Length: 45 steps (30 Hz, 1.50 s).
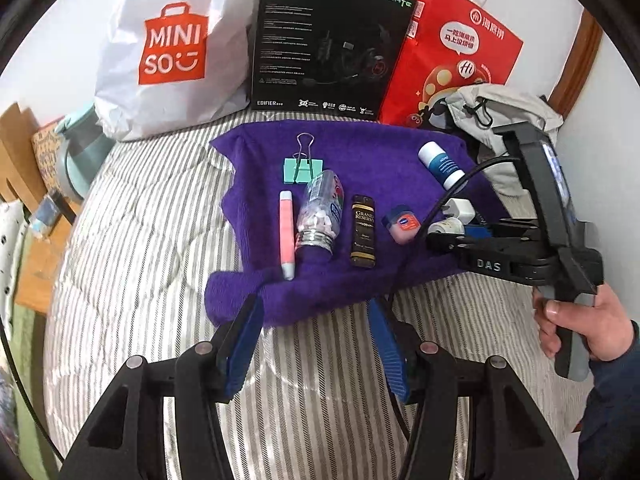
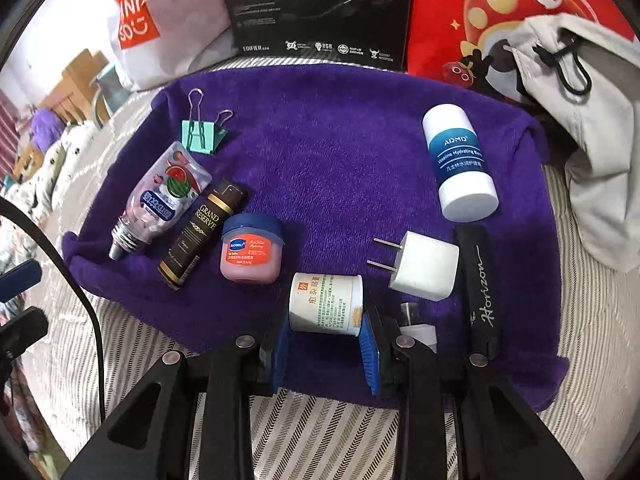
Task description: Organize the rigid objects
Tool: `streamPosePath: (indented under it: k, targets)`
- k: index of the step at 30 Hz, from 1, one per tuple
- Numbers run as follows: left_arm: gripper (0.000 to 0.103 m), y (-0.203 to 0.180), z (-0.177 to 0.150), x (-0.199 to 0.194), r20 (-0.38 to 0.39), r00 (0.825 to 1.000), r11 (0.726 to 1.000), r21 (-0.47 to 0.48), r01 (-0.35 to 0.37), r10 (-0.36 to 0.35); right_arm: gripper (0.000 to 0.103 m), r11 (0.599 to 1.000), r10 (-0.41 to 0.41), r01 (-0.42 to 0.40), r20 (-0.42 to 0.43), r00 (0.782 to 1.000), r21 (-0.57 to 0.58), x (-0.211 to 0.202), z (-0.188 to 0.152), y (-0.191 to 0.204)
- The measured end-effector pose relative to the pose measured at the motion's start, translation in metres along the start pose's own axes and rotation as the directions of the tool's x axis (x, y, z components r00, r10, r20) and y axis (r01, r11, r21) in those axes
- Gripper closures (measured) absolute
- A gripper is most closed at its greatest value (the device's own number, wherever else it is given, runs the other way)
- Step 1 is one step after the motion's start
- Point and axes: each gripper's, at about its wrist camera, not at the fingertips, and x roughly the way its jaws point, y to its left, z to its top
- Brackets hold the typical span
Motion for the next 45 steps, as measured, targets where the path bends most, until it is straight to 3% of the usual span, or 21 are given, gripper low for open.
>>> streamPosePath:
  k: [10, 14, 16, 19, 21, 25, 28, 30, 32, 40, 45]
  targets:
    - [0.050, 0.015, -0.013, -0.007, 0.009, 1.000, 1.000, -0.023, 0.019, -0.019, 0.068, 0.999, 0.007, -0.009, -0.047, 0.999, -0.032, 0.000, 0.003, -0.002]
    - [0.050, 0.023, -0.023, -0.007, 0.024, 0.999, 0.999, -0.025, -0.028, 0.028, 0.060, 1.000, 0.027, -0.026, -0.056, 0.998, 0.014, -0.008, 0.001, -0.011]
    - [0.050, 0.027, -0.025, -0.006, 0.025, 1.000, 0.999, -0.040, -0.012, 0.013, 0.058, 1.000, 0.021, -0.021, -0.051, 0.998, 0.013, -0.018, -0.003, -0.014]
    - [0.041, 0.029, -0.027, -0.007, 0.032, 0.999, 0.998, -0.055, -0.008, 0.010, 0.057, 1.000, 0.009, -0.009, -0.030, 1.000, 0.005, -0.037, -0.010, -0.012]
    - [0.030, 0.026, -0.028, -0.011, 0.044, 0.999, 0.999, -0.042, -0.015, 0.017, 0.048, 1.000, 0.004, -0.004, -0.017, 1.000, -0.004, -0.052, -0.017, -0.009]
    - [0.022, 0.015, -0.027, -0.017, 0.048, 0.999, 1.000, -0.007, -0.014, 0.014, 0.035, 0.999, -0.026, 0.028, 0.052, 0.998, -0.021, -0.092, -0.037, -0.002]
    - [0.016, 0.002, -0.025, -0.024, 0.046, 0.999, 1.000, 0.014, -0.012, 0.011, 0.020, 0.999, -0.048, 0.049, 0.107, 0.993, -0.005, -0.123, -0.056, 0.000]
    - [0.000, -0.006, -0.025, -0.029, 0.040, 0.999, 1.000, 0.017, -0.021, 0.021, 0.010, 0.998, -0.061, 0.061, 0.131, 0.989, 0.005, -0.136, -0.064, 0.001]
    - [0.000, -0.014, -0.026, -0.033, 0.025, 0.999, 0.999, 0.016, -0.042, 0.041, 0.001, 0.996, -0.089, 0.087, 0.152, 0.984, 0.025, -0.150, -0.077, 0.000]
    - [0.000, -0.041, -0.035, -0.046, 0.011, 0.999, 0.999, 0.003, -0.047, 0.047, 0.000, 0.990, -0.091, 0.072, 0.167, 0.982, 0.118, -0.180, -0.122, -0.004]
    - [0.000, -0.049, -0.039, -0.047, -0.019, 0.996, 0.996, 0.026, -0.087, 0.087, 0.000, 0.985, -0.104, 0.078, 0.173, 0.979, 0.153, -0.190, -0.139, -0.004]
